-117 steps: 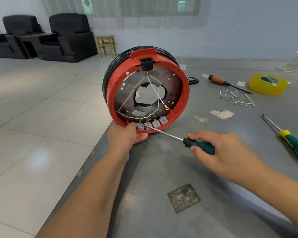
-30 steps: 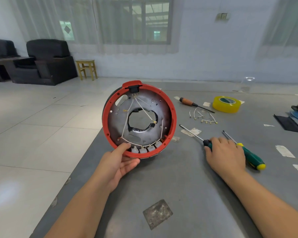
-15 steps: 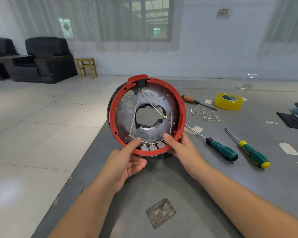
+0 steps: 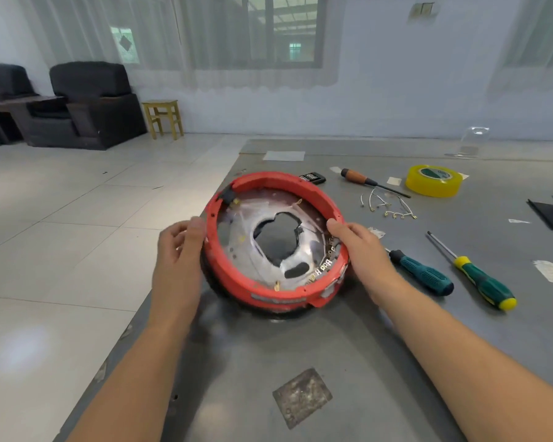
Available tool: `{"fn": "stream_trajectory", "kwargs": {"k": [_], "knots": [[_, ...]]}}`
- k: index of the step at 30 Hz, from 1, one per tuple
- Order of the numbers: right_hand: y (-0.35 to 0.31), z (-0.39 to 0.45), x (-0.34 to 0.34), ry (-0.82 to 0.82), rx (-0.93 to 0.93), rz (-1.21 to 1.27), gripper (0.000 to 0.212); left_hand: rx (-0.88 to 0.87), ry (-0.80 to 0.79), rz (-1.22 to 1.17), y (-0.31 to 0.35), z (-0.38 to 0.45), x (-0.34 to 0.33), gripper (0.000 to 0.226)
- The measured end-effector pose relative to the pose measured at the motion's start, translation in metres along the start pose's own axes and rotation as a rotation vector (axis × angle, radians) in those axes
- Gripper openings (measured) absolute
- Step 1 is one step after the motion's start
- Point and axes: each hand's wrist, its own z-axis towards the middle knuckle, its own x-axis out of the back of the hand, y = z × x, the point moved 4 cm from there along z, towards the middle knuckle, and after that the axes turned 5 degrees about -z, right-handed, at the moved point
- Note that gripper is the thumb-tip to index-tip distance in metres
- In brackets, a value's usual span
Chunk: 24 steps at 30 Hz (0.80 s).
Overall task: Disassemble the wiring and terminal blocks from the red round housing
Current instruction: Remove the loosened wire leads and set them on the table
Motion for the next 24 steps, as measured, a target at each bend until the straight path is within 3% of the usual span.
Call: {"fn": "stream_trajectory", "kwargs": {"k": [4,7,12,19,22,24], "knots": [[-0.011,-0.002,-0.001,-0.22,-0.016,-0.141,0.05,0.11,-0.133,-0.169,-0.008,0.003,-0.004,0.039],[-0.014,-0.002,-0.001,-0.173,-0.029,-0.163,0.065,0.138,-0.213,-0.151,-0.011,0.003,-0.008,0.022],[-0.012,-0.011,-0.004,-0.111,-0.027,-0.177,0.08,0.205,-0.081,-0.103,-0.019,0.005,-0.004,0.022],[-0.006,-0.015,-0.005,-0.137,0.006,-0.14,0.039,0.241,-0.039,-0.003,-0.023,-0.011,-0.019,0.02],[-0.005,-0.014,-0.007,-0.096,0.02,-0.121,0.045,0.028,-0.08,0.324,-0.012,-0.01,-0.017,0.027],[-0.002,-0.013,-0.008,-0.056,0.029,-0.128,0.05,-0.301,-0.109,0.532,0.012,-0.011,-0.017,0.036]]}}
